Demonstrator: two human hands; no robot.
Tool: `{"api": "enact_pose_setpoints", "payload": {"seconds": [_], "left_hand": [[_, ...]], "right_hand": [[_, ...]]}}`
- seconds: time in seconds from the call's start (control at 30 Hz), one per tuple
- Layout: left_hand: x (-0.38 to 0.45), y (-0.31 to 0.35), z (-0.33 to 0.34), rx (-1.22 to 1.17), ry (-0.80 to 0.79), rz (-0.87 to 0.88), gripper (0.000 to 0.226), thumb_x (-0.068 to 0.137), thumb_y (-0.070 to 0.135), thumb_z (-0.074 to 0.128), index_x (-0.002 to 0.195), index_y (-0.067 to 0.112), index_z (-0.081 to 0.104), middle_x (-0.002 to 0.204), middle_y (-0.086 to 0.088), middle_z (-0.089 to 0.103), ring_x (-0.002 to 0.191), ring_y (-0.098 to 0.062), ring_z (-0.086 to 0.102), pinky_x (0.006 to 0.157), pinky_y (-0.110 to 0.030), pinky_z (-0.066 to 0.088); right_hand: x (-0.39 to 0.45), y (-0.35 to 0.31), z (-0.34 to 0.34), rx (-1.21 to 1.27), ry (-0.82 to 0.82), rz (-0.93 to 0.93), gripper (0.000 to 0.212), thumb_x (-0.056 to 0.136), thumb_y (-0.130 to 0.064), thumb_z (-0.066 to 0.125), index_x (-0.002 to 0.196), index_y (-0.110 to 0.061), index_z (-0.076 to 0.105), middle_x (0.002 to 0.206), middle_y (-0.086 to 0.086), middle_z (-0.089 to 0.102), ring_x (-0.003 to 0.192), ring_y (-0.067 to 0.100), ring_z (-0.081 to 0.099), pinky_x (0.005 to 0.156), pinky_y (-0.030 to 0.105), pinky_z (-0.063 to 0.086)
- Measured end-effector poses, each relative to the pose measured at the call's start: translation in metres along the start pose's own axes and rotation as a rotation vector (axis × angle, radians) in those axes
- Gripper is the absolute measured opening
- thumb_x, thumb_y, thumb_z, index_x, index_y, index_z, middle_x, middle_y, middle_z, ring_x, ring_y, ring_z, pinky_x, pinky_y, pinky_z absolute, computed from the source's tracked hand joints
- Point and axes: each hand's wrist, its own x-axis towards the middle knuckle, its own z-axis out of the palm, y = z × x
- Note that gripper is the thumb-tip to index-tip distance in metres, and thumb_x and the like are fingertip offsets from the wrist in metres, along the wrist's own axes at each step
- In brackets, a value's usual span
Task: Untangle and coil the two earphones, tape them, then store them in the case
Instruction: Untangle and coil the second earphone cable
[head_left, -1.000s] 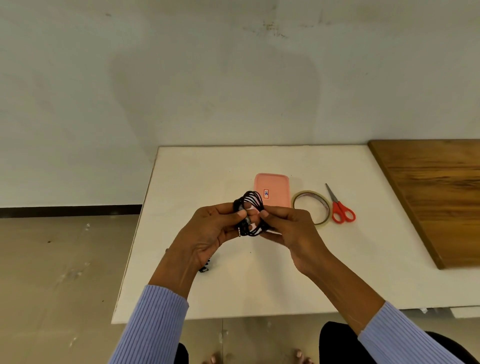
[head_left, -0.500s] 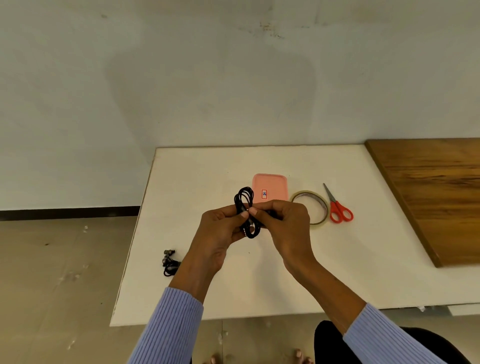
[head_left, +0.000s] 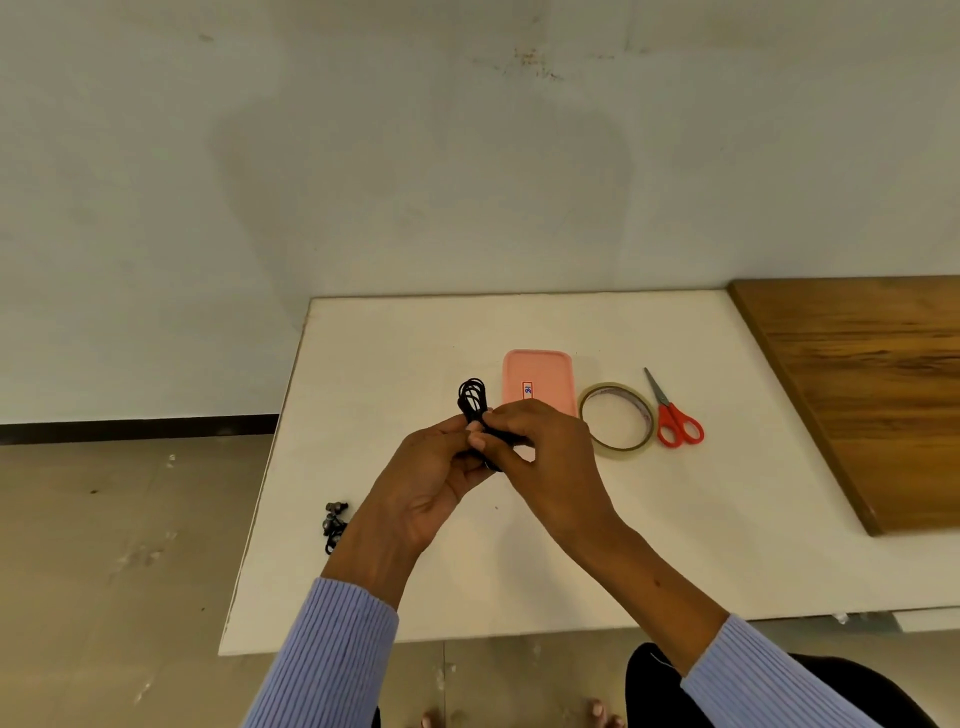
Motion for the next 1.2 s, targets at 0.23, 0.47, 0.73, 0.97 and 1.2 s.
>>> {"api": "enact_pose_setpoints", "payload": {"seconds": [0.23,0.47,0.73,0.97,1.2], "left_hand": [[-0.002,-0.003,-0.002,0.062,0.044,0.030,0.028,0.096,0.008,0.046,0.117,-0.002,0.060,0.093,-0.013,0.070,0.083,-0.019,0.069,0.081,-0.029,0.056],[-0.005,-0.009,0.008,-0.045,0.115,0.169,0.028,0.092,0.011,0.052,0.114,-0.002,0.063,0.096,-0.014,0.071,0.084,-0.018,0.070,0.079,-0.028,0.057],[-0.004,-0.016,0.016,-0.082,0.214,0.230,0.027,0.092,0.011,0.053,0.112,-0.003,0.064,0.099,-0.017,0.072,0.089,-0.022,0.070,0.083,-0.030,0.056],[-0.005,-0.020,0.025,-0.108,0.267,0.256,0.028,0.091,0.012,0.054,0.113,-0.002,0.064,0.106,-0.019,0.069,0.097,-0.023,0.068,0.087,-0.028,0.054],[-0.010,-0.017,0.029,0.058,0.314,0.261,0.016,0.090,0.014,0.058,0.096,0.008,0.072,0.090,-0.011,0.072,0.083,-0.017,0.068,0.077,-0.025,0.056]], "right_hand": [[-0.004,-0.002,0.004,-0.130,-0.006,-0.091,0.021,0.083,-0.006,0.063,0.102,-0.009,0.071,0.099,0.004,0.067,0.086,0.007,0.059,0.077,0.009,0.045],[-0.001,-0.009,0.002,0.008,0.049,-0.105,0.025,0.082,0.001,0.057,0.102,-0.010,0.068,0.099,0.002,0.066,0.091,0.006,0.058,0.080,0.012,0.047],[0.004,-0.004,-0.001,0.080,-0.003,-0.019,0.027,0.083,-0.001,0.063,0.106,-0.014,0.068,0.102,0.000,0.059,0.093,0.001,0.057,0.084,0.009,0.045],[0.002,-0.007,-0.006,0.171,0.083,0.020,0.031,0.078,-0.004,0.072,0.095,-0.029,0.068,0.090,-0.019,0.066,0.090,-0.003,0.063,0.081,0.009,0.049],[0.002,-0.002,-0.022,0.237,0.006,0.103,0.023,0.069,-0.010,0.081,0.090,-0.016,0.073,0.085,-0.007,0.072,0.084,0.004,0.069,0.078,0.017,0.054]]}}
